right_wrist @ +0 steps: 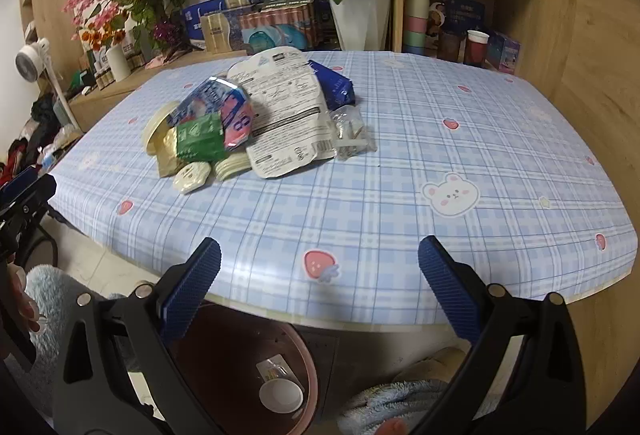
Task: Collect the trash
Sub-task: 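Grasp the round cream jar lid with the left gripper and lift it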
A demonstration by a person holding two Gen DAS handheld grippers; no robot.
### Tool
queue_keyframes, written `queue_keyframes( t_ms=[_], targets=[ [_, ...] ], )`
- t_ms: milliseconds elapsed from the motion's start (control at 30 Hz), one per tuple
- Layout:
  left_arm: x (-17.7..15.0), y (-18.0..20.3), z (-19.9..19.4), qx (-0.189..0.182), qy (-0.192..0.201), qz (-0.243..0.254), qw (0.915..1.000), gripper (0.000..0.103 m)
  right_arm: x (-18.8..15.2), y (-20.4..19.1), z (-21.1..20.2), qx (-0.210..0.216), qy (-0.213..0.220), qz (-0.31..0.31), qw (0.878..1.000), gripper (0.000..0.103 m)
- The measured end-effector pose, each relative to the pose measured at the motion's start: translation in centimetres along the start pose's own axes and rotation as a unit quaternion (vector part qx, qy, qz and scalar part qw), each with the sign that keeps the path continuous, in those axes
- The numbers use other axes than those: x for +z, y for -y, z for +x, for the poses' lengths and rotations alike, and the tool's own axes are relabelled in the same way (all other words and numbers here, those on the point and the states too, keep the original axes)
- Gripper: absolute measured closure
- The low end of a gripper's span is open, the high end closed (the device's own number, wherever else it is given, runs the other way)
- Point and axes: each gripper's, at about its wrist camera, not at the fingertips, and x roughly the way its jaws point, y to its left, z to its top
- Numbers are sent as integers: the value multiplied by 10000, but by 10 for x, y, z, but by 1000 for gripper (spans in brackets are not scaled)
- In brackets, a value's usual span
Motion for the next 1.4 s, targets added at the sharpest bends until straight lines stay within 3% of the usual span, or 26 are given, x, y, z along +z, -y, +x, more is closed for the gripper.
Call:
queue_keyframes(
  t_ms=[267, 667, 767, 867, 1033, 1100, 1300, 1367, 1400],
  targets=[
    [14, -2, 24, -128, -233, -63, 9996, 6, 7, 13, 17, -31, -126, 146, 9998, 6],
    [52, -26, 84, -489, -835, -1064, 9896, 6, 20, 27, 58, -120, -322, 281, 9990, 6],
    [60, -36, 107, -673, -1059, -1488, 9809, 6, 25, 27, 68, -70, -345, 288, 9990, 6],
    [62, -49, 135, -782, -1315, -2069, 9663, 6, 29, 26, 76, -37, -372, 273, 9989, 6],
    [53, -72, 184, -1024, -1774, -3113, 9280, 7, 32, 25, 87, -24, -431, 232, 9988, 6],
    [47, -76, 196, -1068, -1893, -3343, 9171, 7, 33, 26, 90, -37, -461, 235, 9987, 6],
    [36, -78, 217, -1284, -2004, -3677, 8990, 7, 33, 30, 99, -78, -534, 265, 9982, 6],
    [34, -78, 220, -1340, -2005, -3702, 8971, 7, 33, 30, 101, -86, -548, 255, 9981, 6],
    [35, -77, 220, -1342, -1978, -3633, 9005, 7, 34, 30, 103, -91, -556, 247, 9981, 6]
  ],
)
